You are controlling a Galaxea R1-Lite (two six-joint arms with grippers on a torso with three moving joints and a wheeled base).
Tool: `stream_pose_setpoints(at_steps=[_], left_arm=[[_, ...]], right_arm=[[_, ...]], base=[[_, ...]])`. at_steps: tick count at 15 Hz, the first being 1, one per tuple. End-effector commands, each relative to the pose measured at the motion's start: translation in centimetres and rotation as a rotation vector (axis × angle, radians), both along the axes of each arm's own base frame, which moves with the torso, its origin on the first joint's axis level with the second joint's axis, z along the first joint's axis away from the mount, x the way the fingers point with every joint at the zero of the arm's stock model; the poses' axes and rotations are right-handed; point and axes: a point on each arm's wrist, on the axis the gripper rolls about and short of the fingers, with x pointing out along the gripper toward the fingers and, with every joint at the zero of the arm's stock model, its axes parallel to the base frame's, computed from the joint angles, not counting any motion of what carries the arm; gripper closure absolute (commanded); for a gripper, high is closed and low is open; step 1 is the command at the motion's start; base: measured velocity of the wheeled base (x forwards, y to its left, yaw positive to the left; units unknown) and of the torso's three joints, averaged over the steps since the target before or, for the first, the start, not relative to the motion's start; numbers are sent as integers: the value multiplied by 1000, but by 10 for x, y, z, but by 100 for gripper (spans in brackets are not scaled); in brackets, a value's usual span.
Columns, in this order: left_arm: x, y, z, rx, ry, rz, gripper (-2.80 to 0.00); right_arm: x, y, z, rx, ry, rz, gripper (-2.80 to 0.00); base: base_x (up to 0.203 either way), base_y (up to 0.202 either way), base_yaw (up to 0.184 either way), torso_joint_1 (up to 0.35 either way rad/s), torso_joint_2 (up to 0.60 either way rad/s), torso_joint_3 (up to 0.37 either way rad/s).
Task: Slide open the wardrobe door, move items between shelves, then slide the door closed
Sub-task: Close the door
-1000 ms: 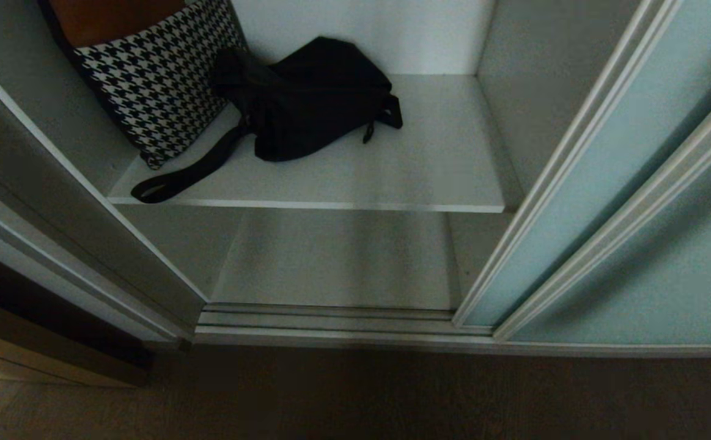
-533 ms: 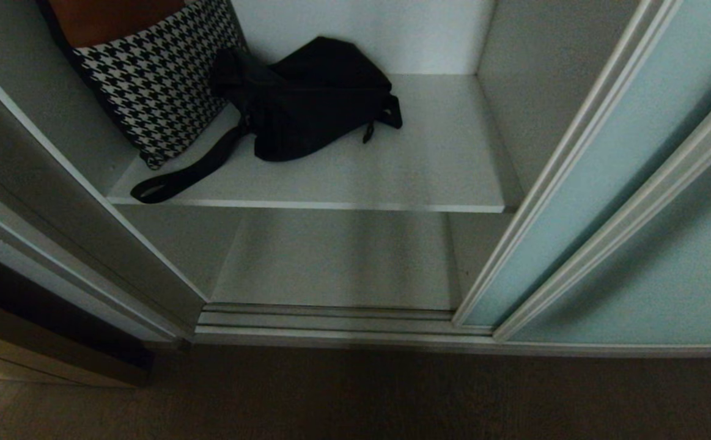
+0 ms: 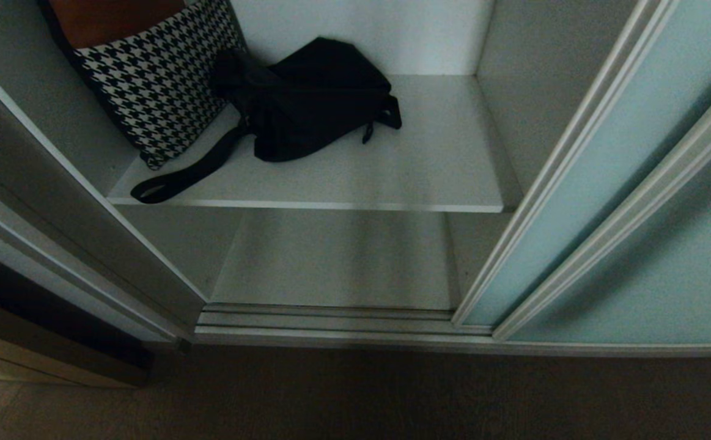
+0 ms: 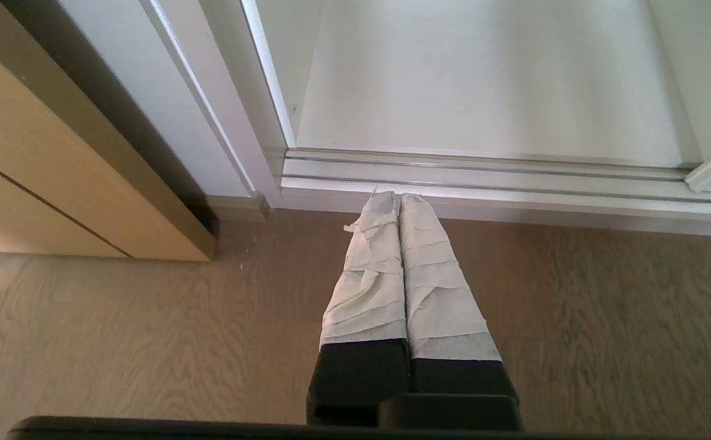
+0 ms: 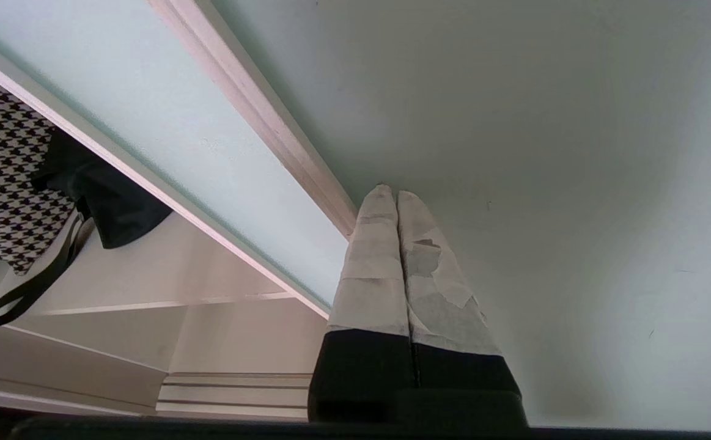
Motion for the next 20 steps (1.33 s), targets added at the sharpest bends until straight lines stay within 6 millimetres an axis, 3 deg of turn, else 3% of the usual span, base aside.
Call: stream_pose_setpoints(at_steps=[1, 7, 12, 15, 18, 20], left_arm=[[0, 0, 0, 0, 1, 1, 0], [0, 0, 0, 0, 1, 1, 0], [0, 0, 0, 0, 1, 1, 0], [0, 0, 0, 0, 1, 1, 0], [0, 0, 0, 1, 1, 1, 0], [0, 0, 0, 0, 1, 1, 0]], right_arm=[[9, -1, -4, 5, 23, 4, 0], [6, 16, 0, -10, 2, 112, 0], [31, 35, -7, -137, 24, 203, 0], [40, 62, -7, -168, 12, 330, 0], [24, 98, 0, -214, -67, 497, 0], [-5, 97, 10, -226, -149, 539, 0]], base=[[0, 0, 0, 0, 0, 0], [0, 0, 0, 0, 0, 0], [0, 0, 0, 0, 0, 0], [0, 0, 0, 0, 0, 0], [0, 0, 0, 0, 0, 0], [0, 0, 0, 0, 0, 0]])
